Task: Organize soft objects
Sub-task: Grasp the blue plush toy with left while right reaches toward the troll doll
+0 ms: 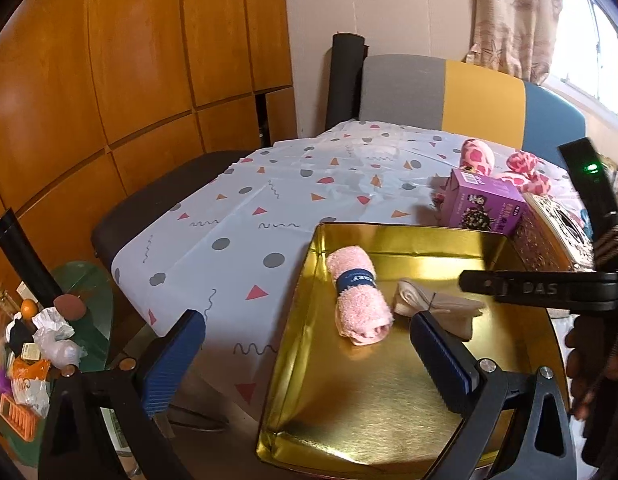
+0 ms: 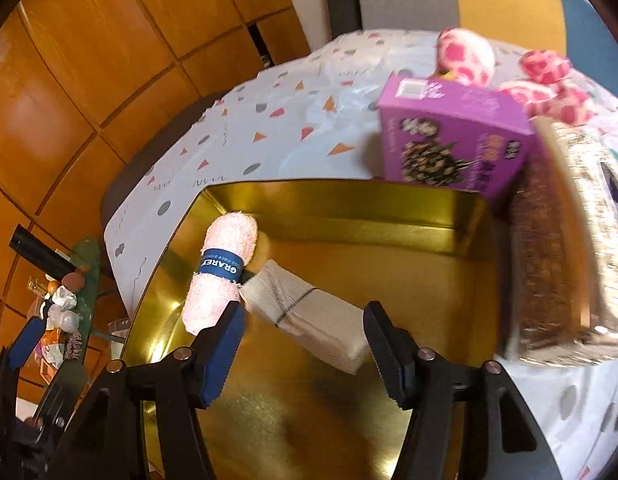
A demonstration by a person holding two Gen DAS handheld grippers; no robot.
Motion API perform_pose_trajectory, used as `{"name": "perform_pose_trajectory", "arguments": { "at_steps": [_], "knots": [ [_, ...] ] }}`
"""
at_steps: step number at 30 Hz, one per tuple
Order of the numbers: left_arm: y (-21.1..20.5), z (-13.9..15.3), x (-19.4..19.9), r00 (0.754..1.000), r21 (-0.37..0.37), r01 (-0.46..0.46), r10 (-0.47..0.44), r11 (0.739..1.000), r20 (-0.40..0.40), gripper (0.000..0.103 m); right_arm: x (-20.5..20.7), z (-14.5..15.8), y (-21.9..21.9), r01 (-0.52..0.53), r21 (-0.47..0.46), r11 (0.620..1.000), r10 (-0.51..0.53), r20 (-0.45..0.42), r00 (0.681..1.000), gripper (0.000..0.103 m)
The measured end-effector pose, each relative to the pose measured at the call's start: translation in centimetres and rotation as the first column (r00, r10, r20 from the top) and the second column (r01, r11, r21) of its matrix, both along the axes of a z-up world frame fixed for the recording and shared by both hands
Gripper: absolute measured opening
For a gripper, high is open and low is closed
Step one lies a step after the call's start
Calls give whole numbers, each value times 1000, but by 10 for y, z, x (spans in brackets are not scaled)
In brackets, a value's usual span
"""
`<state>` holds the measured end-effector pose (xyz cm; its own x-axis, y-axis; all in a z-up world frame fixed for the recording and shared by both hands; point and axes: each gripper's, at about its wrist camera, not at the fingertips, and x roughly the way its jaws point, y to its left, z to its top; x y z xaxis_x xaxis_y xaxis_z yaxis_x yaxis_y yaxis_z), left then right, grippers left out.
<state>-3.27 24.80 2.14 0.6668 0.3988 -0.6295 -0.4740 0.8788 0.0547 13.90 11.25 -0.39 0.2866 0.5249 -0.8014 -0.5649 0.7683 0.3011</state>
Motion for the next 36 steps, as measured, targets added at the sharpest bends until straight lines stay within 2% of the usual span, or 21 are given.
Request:
{"name": "perform_pose_trajectory", "arguments": {
  "at_steps": [8, 14, 18, 23, 26, 29, 30, 32, 33, 36],
  "knots": [
    [-15, 1, 4, 999, 12, 45, -44, 999, -8, 103, -6, 17, -48, 70, 14, 997, -71, 73, 995, 62],
    [-27, 1, 9, 996, -7, 85, -85, 996, -21, 103, -4, 31, -98, 147, 27, 989, -149, 114, 982, 62],
    [-41, 3, 17, 989, -30, 147, -147, 989, -22, 103, 1, 38, -146, 231, 30, 972, -233, 143, 962, 62],
    [-69, 8, 31, 968, -38, 251, -252, 967, -19, 103, 11, 41, -214, 368, 16, 930, -365, 172, 915, 62],
    [-91, 13, 41, 948, -39, 318, -318, 947, -14, 103, 17, 43, -261, 458, 12, 889, -452, 188, 872, 62],
    [-117, 18, 52, 919, -36, 392, -393, 919, -13, 103, 21, 44, -307, 557, 18, 830, -548, 209, 810, 62],
    [-125, 19, 54, 910, -38, 413, -414, 910, -14, 103, 21, 43, -328, 604, 25, 796, -595, 215, 775, 62],
    [-141, 21, 60, 894, -35, 448, -449, 893, -15, 103, 21, 41, -353, 659, 33, 751, -648, 227, 727, 62],
    [-152, 22, 63, 879, -29, 476, -476, 879, -21, 103, 21, 38, -372, 703, 38, 710, -690, 235, 684, 62],
    [-175, 22, 70, 855, -17, 517, -517, 856, -40, 103, 18, 28, -412, 780, 70, 621, -773, 215, 596, 62]
  ]
}}
